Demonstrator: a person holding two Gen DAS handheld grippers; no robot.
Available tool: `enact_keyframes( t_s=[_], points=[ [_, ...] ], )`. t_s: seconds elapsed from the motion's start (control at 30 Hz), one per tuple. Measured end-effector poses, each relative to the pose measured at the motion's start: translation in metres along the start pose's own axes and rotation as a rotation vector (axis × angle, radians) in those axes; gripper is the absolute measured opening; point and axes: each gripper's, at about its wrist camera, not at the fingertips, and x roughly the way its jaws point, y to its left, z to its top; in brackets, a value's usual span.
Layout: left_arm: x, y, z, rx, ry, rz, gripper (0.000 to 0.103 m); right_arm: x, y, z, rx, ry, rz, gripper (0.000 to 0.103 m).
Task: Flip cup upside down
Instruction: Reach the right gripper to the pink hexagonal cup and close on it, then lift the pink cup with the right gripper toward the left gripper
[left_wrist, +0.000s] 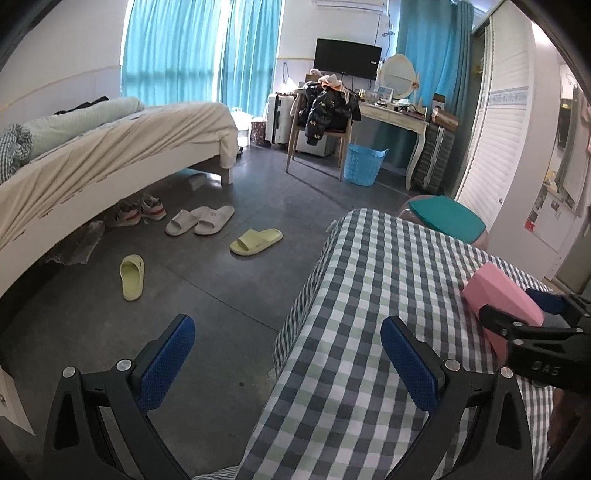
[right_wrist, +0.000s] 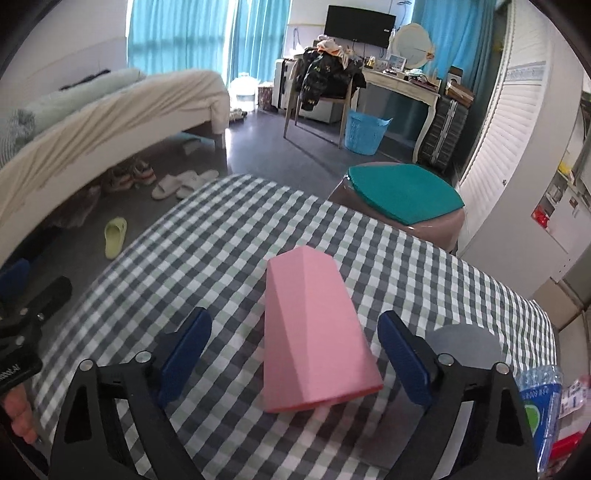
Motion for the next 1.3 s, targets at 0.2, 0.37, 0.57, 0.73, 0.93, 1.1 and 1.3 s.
enact_keyframes(
  t_s=[0.2,0.37,0.57,0.73,0.93,1.1,1.3],
  points=[
    [0.001,0.006,-0.005,-0.012,0.017,-0.021,0.103,0.022,-0.002,-0.005,-0.009,0.058,-0.071,0.074],
    [-0.012,0.007,-0.007,-0.018,0.0,-0.037,0.103,0.022,-0.005,-0.006,0.026,0.076,-0.093,0.066],
    [-0.031,0.008,-0.011,-0.026,-0.021,-0.058,0.103,-0.013,0.003,-0.024,0.078,0.073,-0.083,0.062],
    [-0.052,0.0,-0.016,-0.009,-0.042,-0.092,0.103,-0.035,0.013,-0.056,0.115,0.11,-0.085,0.061],
    [-0.076,-0.001,-0.027,0.002,-0.067,-0.105,0.103,-0.064,0.03,-0.085,0.158,0.118,-0.045,0.061],
    [-0.09,0.001,-0.037,0.011,-0.082,-0.092,0.103,-0.071,0.048,-0.096,0.196,0.128,-0.026,0.061],
    [-0.103,0.001,-0.04,0.033,-0.093,-0.058,0.103,-0.076,0.054,-0.094,0.223,0.126,-0.028,0.063]
  ],
)
